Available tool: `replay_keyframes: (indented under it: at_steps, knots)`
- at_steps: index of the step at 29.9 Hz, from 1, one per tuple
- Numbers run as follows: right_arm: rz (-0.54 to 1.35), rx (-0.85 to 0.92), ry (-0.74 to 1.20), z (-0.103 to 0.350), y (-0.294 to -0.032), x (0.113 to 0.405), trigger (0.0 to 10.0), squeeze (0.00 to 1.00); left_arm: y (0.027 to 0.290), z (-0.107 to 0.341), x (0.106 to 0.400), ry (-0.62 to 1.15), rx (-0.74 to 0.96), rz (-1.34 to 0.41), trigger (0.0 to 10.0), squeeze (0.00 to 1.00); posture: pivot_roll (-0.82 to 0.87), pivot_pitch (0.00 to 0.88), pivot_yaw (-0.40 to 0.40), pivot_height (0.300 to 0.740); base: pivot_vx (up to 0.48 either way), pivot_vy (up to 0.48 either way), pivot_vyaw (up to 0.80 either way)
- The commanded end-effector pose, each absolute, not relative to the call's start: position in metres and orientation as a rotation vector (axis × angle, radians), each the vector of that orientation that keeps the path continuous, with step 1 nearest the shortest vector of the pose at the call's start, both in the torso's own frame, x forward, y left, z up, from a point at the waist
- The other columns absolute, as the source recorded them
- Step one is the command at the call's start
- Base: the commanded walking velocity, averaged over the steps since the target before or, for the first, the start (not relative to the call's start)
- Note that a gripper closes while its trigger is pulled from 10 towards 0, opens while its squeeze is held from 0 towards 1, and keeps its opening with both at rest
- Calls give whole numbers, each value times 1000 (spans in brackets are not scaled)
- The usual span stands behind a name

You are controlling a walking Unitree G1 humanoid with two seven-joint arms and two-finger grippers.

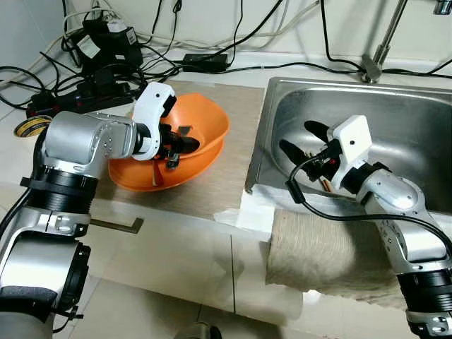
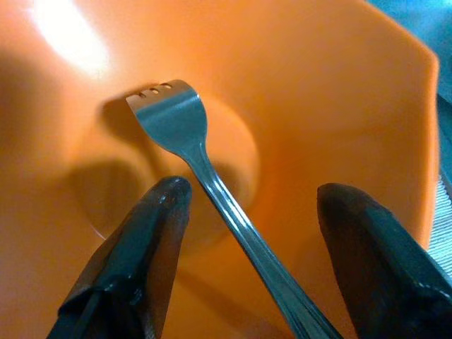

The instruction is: Kitchen organization

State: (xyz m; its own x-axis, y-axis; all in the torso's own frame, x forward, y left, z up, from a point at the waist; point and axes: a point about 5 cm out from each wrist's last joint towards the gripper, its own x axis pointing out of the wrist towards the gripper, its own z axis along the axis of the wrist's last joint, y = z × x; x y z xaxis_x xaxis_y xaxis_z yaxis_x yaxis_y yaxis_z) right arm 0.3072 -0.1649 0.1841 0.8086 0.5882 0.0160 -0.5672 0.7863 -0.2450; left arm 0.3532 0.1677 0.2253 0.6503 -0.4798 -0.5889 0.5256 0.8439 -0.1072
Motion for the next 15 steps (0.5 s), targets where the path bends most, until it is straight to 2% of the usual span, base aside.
replay_keyframes:
  at_steps: [1,9,10,11,12,15]
  knots:
    - [646,-244,-84,182,-162,306,10000,0,172,226,354,672,95,-565,10000,0,-24,0,99,740,0,0,0]
    - [687,-236,-84,187,-158,305,10000,0,176,222,357,718,120,-566,10000,0,-19,0,97,740,0,0,0]
    - [694,-236,-85,188,-158,305,10000,0,176,222,358,718,120,-561,7843,0,-19,0,97,740,0,0,0]
    - [699,-238,-86,189,-157,305,10000,0,177,222,359,717,119,-559,2980,0,-20,0,96,740,0,0,0]
    - [700,-238,-86,189,-157,305,10000,0,177,223,360,717,118,-558,0,0,-20,0,96,740,0,0,0]
    - [702,-240,-83,189,-157,305,10000,0,176,224,362,713,121,-562,0,0,-22,0,96,740,0,0,0]
